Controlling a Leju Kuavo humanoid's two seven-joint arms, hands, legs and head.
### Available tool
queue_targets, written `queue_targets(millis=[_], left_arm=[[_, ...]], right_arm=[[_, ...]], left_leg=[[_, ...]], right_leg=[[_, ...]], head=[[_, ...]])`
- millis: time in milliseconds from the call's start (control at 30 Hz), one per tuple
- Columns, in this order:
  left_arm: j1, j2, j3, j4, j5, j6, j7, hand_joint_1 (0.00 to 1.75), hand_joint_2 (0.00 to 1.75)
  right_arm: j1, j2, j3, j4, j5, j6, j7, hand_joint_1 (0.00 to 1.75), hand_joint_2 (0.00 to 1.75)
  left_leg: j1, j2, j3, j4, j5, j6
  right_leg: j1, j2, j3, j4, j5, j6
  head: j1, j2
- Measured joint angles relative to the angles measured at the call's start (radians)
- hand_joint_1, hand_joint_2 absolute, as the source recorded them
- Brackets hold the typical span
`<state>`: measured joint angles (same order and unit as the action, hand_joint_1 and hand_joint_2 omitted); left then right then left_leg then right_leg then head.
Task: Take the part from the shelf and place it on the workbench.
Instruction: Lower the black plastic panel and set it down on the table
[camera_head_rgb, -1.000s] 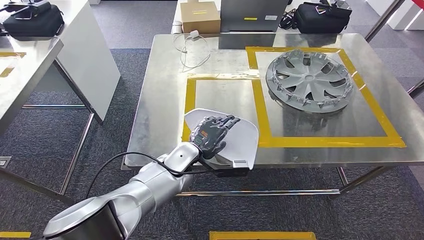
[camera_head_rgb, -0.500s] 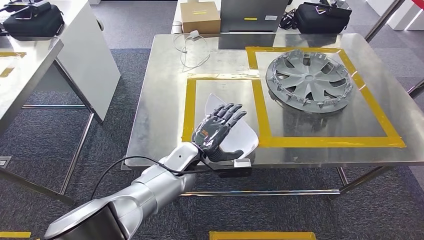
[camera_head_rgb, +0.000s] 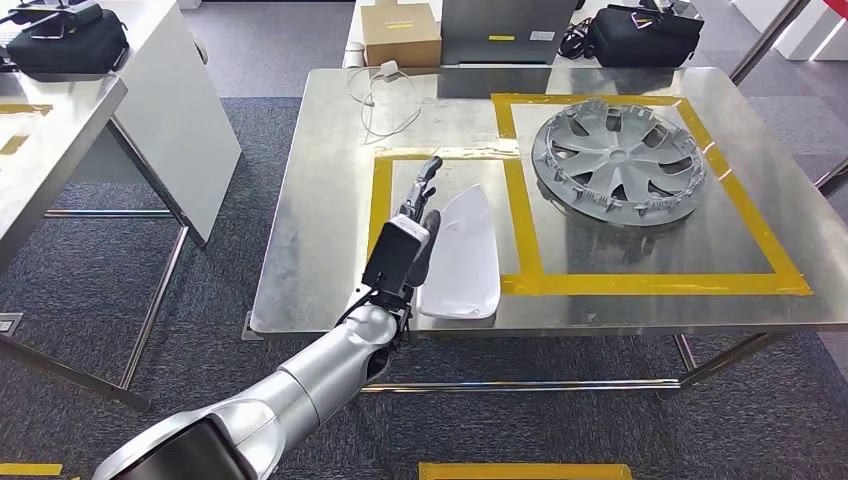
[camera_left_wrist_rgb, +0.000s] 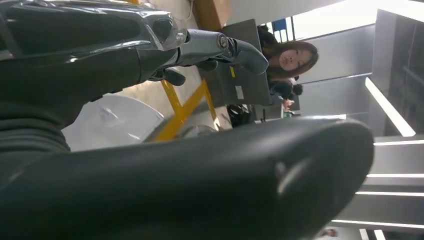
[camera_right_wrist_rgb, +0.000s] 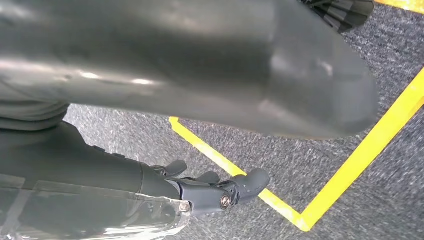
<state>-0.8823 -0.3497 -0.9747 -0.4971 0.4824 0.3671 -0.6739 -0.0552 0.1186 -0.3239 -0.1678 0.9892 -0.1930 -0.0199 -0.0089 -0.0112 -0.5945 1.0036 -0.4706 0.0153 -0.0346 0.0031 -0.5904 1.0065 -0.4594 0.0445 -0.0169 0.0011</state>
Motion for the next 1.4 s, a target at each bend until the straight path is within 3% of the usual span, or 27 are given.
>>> queue_targets(millis=[67,267,433,733,1067,1400], left_arm=[[0.029,0.001,0.037,-0.077,0.069,-0.052,-0.021,0.00,0.00],[0.201,0.021,0.282,-0.369,-0.269,-0.176,-0.029,0.00,0.00],[0.311,0.044,0.416,-0.553,-0.334,-0.183,-0.029,0.00,0.00],[0.542,0.109,0.653,-1.004,-0.399,-0.151,-0.029,0.00,0.00],[0.679,0.144,0.763,-1.269,-0.424,-0.102,-0.029,0.00,0.00],[0.761,0.156,0.807,-1.345,-0.410,-0.141,-0.029,0.00,0.00]], right_arm=[[0.000,0.000,-0.010,0.000,-0.006,0.000,0.001,0.00,0.00],[0.006,-0.001,-0.035,0.000,-0.010,0.005,0.005,0.00,0.00],[0.009,-0.004,-0.042,0.000,-0.007,0.005,0.002,0.00,0.00],[0.013,-0.014,-0.042,0.000,0.031,0.007,-0.018,0.00,0.00],[0.006,-0.016,-0.041,0.000,0.053,0.013,-0.033,0.00,0.00],[0.004,-0.014,-0.041,0.000,0.059,0.019,-0.033,0.00,0.00]], left_leg=[[0.000,0.000,0.000,0.000,0.000,0.000],[0.000,0.001,0.000,0.000,-0.001,0.000],[0.001,0.001,0.000,-0.001,-0.001,0.000],[0.001,0.001,0.000,-0.001,-0.001,0.000],[0.001,0.000,0.000,-0.001,-0.001,0.000],[-0.003,0.000,0.000,0.000,-0.003,0.002]], right_leg=[[0.000,0.000,0.000,0.000,0.000,0.000],[0.000,0.002,-0.001,0.000,0.000,0.000],[0.001,0.002,0.001,0.000,-0.001,0.001],[0.001,0.002,0.000,0.000,-0.002,0.000],[0.001,0.002,0.001,0.000,-0.002,0.001],[-0.002,0.002,0.001,-0.001,-0.002,0.002]], head=[[0.000,0.000],[0.000,0.000],[0.000,0.000],[0.000,0.000],[0.000,0.000],[0.000,0.000]])
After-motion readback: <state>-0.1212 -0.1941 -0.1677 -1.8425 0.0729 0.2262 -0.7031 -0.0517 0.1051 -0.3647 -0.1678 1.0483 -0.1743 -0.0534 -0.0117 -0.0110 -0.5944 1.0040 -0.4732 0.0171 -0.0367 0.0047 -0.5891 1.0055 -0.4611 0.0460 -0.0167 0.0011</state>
